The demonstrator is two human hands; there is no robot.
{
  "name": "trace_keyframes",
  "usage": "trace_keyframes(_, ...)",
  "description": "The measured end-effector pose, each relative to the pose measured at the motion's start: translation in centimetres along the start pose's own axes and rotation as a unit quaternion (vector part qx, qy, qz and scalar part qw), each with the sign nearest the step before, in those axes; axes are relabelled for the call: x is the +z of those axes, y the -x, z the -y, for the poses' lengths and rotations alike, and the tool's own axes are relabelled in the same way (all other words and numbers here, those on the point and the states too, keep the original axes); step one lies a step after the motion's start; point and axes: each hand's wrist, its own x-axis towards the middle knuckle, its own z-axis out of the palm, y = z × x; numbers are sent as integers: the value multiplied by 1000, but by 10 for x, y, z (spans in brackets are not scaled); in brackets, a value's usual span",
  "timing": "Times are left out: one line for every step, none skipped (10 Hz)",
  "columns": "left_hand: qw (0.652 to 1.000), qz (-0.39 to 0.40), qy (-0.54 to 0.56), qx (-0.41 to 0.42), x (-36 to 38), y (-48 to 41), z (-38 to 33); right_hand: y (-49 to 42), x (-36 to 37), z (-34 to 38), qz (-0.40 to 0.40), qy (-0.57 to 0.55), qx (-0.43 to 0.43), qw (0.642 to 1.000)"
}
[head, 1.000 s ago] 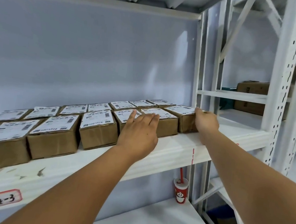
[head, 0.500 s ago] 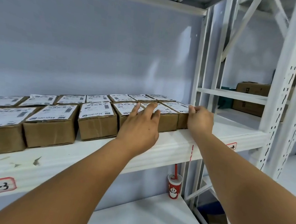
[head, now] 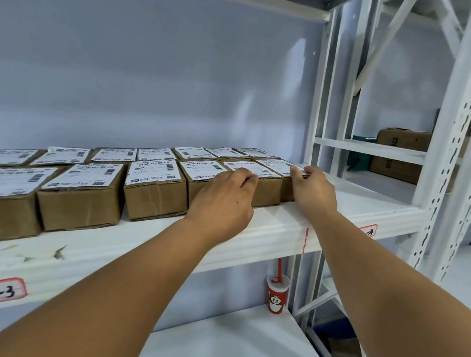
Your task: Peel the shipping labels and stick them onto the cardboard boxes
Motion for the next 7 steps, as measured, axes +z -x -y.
trace_keyframes(999, -16, -33, 5, -1, 2, -1, 1, 1, 1, 18, 20, -1, 1000)
trace_keyframes(998, -26, -62, 13, 0, 3, 0, 3, 1, 2, 18, 25, -4, 1000)
trace_keyframes(998, -13, -60, 16, 2, 4, 1, 5, 0, 2, 13, 12, -8, 1000)
trace_keyframes(1000, 9, -28, 2, 3, 3, 1, 6, -2, 2, 0, -16, -9, 1000)
trace_keyframes(999, 12, 15, -26, 4, 3, 3, 6, -3, 2, -11, -34, -4, 999)
trace_keyframes(999, 3, 34, -30, 4, 4, 2, 12, -8, 3, -26, -47, -2, 999)
trace_keyframes(999, -27, -5, -27, 0, 2, 2, 18, -8, 6, -46, -47, -13, 998)
